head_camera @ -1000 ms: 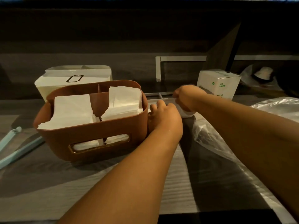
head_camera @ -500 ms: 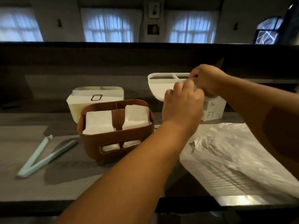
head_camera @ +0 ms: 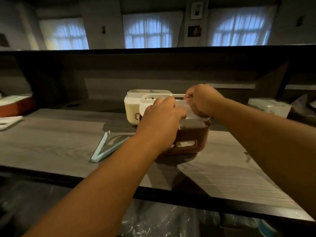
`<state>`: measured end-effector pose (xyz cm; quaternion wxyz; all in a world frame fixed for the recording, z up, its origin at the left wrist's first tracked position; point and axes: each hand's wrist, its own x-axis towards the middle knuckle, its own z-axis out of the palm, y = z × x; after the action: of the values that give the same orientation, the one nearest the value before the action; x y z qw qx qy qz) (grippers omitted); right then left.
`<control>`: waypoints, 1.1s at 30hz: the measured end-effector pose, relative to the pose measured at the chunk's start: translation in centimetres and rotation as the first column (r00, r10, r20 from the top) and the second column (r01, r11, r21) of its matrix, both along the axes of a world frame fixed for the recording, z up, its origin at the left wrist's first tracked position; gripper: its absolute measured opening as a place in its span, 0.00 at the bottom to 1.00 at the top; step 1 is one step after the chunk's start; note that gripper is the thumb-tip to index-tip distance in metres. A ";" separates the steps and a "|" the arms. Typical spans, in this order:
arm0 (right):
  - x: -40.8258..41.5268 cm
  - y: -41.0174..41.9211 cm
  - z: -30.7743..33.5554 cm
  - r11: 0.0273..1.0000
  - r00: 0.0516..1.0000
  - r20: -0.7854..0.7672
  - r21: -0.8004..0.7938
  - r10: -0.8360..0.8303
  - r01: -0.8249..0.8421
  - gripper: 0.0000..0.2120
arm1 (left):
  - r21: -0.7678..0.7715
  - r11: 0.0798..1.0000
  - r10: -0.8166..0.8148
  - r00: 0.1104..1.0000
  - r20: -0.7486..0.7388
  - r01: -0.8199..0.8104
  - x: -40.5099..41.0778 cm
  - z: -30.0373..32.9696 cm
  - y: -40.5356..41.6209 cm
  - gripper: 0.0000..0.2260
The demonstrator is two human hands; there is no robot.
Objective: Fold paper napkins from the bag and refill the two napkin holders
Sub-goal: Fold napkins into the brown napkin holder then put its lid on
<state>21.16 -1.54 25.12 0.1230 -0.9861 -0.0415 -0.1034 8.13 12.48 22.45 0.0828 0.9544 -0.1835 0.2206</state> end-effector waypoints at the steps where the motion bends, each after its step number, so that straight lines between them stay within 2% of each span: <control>1: 0.1 0.3 -0.3 1.000 1.000 -0.025 -0.002 0.008 -0.008 0.15 | 0.004 1.000 0.006 1.000 -0.020 -0.006 0.0 -0.4 0.4 0.20; 4: 0.0 0.6 -1.1 0.998 0.998 -0.051 -0.046 0.041 -0.044 0.15 | -0.027 1.000 -0.006 0.998 -0.067 0.004 0.2 -1.3 0.9 0.22; 9: -0.3 0.0 -2.4 0.977 0.992 0.047 -0.186 0.114 -0.103 0.13 | -0.189 0.981 -0.061 0.991 -0.117 0.038 0.9 -2.0 1.7 0.20; 13: -0.3 0.2 -1.4 0.973 0.991 -0.091 -0.199 0.103 -0.119 0.15 | -0.294 0.950 -0.144 0.983 -0.112 0.105 1.1 -1.0 2.7 0.13; 15: -0.1 0.1 -1.3 0.967 0.987 -0.120 -0.217 0.106 -0.130 0.16 | -0.357 0.930 -0.121 0.989 -0.082 0.084 1.8 -0.2 3.5 0.13; 17: 0.2 -0.4 -1.8 0.962 0.986 -0.059 -0.220 0.154 -0.163 0.16 | -0.325 0.946 -0.028 0.994 -0.105 -0.007 2.9 0.3 4.4 0.19; 19: 0.1 -0.6 -2.3 0.964 0.983 -0.009 -0.193 0.185 -0.183 0.14 | -0.263 0.960 0.037 0.972 -0.232 -0.100 4.3 0.3 5.0 0.24; 23: 0.1 -0.7 -2.5 0.969 0.984 -0.022 -0.170 0.177 -0.178 0.15 | -0.207 0.970 0.021 0.897 -0.442 -0.125 5.8 -0.4 5.5 0.25; 33: 0.4 -1.0 -2.6 0.967 0.975 -0.013 -0.126 0.223 -0.223 0.13 | -0.158 0.977 0.048 0.874 -0.483 -0.142 6.7 0.0 5.1 0.24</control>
<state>21.56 -2.54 22.49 0.0709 -0.9809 -0.1587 -0.0868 14.82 17.54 22.48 0.2045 0.9749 -0.0884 -0.0008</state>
